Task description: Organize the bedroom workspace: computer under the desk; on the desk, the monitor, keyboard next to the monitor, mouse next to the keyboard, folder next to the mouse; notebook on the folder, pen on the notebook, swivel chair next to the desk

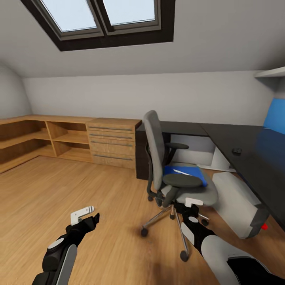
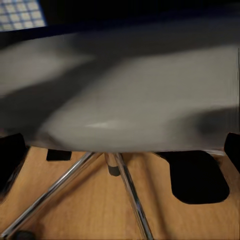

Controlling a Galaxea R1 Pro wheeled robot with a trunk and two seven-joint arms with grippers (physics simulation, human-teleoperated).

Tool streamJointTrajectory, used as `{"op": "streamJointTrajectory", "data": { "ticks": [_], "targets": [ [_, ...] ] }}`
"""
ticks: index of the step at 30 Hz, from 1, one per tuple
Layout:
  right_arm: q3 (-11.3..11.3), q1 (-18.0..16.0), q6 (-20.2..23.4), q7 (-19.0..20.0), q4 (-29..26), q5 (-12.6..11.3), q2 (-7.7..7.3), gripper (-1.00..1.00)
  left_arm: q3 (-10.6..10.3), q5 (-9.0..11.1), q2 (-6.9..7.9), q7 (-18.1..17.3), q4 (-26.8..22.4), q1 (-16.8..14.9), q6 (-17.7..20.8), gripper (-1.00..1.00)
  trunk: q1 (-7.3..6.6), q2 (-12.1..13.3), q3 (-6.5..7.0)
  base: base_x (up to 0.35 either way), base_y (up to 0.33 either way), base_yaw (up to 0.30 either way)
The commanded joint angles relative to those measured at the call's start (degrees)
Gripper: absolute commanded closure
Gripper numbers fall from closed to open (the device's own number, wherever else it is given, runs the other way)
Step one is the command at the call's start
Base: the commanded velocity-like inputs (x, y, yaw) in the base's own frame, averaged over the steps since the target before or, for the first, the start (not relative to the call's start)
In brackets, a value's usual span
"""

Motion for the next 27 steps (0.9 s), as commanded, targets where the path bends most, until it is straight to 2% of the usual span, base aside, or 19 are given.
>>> {"op": "streamJointTrajectory", "data": {
  "ticks": [1, 9, 14, 23, 27],
  "targets": [
    [0.31, -0.04, -0.27, -0.14, 0.04, -0.55, 0.0, -1.0, 0.01, 0.6, -0.03, 0.42, -0.06, -0.04, 0.24, -1.0, -0.01, -0.03, -0.04, 0.0, 0.0, 0.065],
    [0.27, -0.04, -0.27, -0.15, 0.04, -0.55, 0.01, -1.0, 0.0, 0.6, -0.03, 0.42, -0.06, -0.04, 0.24, -1.0, -0.01, -0.03, -0.01, -0.212, 0.021, 0.009],
    [0.23, -0.05, -0.27, -0.14, 0.04, -0.55, 0.0, -1.0, 0.0, 0.6, -0.03, 0.42, -0.06, -0.04, 0.24, -1.0, -0.01, -0.03, 0.04, -0.067, 0.005, -0.049],
    [-0.14, -0.04, -0.7, -0.14, -0.04, -0.78, -0.24, -1.0, -0.09, 0.52, -0.09, 0.34, -0.13, -0.04, 0.08, -1.0, -0.01, -0.03, 0.15, -0.007, 0.001, -0.222],
    [-0.2, -0.04, -2.93, 0.44, 0.12, -0.87, -0.28, -1.0, -0.16, 0.52, -0.04, 0.33, -0.14, -0.04, 0.06, -1.0, -0.01, -0.03, 0.15, 0.0, 0.0, -0.12]
  ]
}}
